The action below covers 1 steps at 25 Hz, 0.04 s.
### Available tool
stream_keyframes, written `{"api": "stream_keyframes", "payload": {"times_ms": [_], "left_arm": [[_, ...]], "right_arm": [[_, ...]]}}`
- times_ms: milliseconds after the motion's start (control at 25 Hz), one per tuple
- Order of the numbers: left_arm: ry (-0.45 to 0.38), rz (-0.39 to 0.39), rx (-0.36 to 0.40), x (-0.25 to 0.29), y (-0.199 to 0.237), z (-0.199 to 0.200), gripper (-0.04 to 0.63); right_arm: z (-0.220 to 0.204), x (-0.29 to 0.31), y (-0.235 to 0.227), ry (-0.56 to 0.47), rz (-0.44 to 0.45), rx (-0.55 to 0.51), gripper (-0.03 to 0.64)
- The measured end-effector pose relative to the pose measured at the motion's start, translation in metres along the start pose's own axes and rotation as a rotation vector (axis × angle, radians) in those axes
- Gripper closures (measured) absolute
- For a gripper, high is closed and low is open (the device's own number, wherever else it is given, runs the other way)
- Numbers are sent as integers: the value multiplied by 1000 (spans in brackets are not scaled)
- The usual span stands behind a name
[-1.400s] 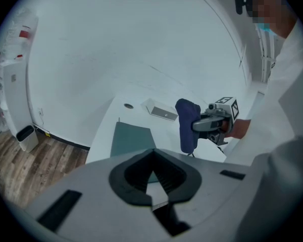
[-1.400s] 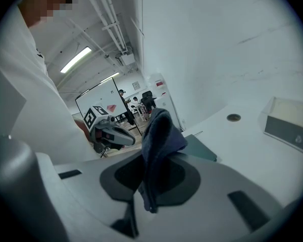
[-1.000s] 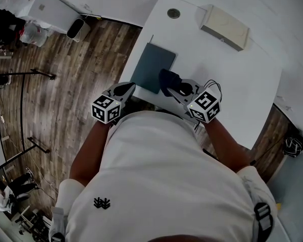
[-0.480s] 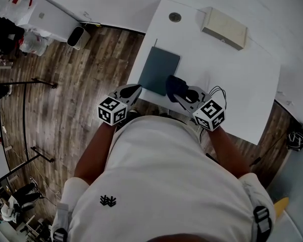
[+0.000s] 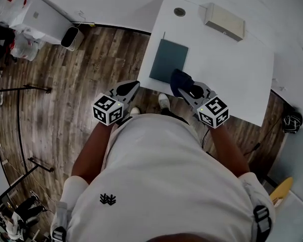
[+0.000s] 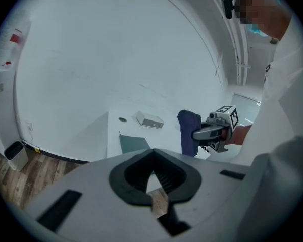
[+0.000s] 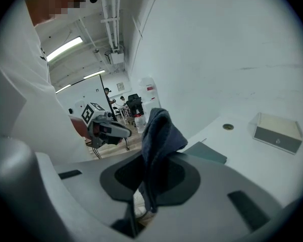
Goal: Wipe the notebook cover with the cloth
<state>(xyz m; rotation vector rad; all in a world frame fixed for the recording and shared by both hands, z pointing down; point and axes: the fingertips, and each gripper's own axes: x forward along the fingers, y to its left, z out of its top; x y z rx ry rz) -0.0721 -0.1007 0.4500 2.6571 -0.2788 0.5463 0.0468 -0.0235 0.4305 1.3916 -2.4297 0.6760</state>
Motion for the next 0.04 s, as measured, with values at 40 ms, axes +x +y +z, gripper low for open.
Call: {"api": "stream_keyframes", "payload": {"times_ms": [40], "left_arm": [[-6, -2, 10, -9, 3, -1, 588]], "right_arm": [[-1, 4, 7, -4, -6, 3, 569]]}}
